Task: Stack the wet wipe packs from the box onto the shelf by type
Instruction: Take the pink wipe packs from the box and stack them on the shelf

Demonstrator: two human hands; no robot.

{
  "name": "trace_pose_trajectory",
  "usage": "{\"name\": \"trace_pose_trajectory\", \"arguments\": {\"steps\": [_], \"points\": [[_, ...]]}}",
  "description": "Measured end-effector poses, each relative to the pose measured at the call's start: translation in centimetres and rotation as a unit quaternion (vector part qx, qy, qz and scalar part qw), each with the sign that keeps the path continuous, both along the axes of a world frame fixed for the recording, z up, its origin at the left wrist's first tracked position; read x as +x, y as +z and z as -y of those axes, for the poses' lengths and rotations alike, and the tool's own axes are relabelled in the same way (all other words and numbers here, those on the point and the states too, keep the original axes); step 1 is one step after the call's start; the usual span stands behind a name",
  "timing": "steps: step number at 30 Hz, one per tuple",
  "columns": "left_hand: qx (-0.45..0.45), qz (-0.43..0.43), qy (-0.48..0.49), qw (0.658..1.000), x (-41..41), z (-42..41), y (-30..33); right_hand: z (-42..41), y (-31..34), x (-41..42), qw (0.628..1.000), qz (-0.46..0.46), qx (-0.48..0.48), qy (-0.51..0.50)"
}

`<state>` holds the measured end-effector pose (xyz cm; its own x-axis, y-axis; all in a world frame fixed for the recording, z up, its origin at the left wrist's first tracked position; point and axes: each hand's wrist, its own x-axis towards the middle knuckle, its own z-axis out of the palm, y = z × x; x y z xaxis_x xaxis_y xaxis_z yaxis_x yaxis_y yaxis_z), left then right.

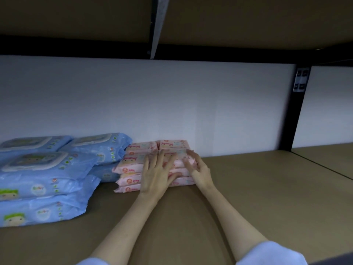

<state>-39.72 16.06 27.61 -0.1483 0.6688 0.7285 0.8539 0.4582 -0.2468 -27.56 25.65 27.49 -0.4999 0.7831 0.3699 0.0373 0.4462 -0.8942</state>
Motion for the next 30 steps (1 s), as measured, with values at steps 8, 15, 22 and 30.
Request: {"name": "trace_pose_trajectory", "arguments": {"steps": [8,15,22,30], "points": [[-0.007,0.017,0.013,1.0,0.4,-0.3,-0.2,-0.3,-0.1,0.1,0.999,0.031,0.015,0.009],[0.072,0.08,0.088,0.99,-4.0,3.3,0.0,0.1,-0.6,-0.9,0.998,-0.03,0.036,-0.033],[0.022,0.088,0.104,0.99,-4.4,3.0,-0.1,-0.3,-1.1,-1.3,0.997,-0.012,0.067,-0.048],[-0.026,0.162,0.066,0.984,-1.6,6.8,1.8,2.9,-0.2,2.0,0.992,0.043,0.049,-0.104]]}}
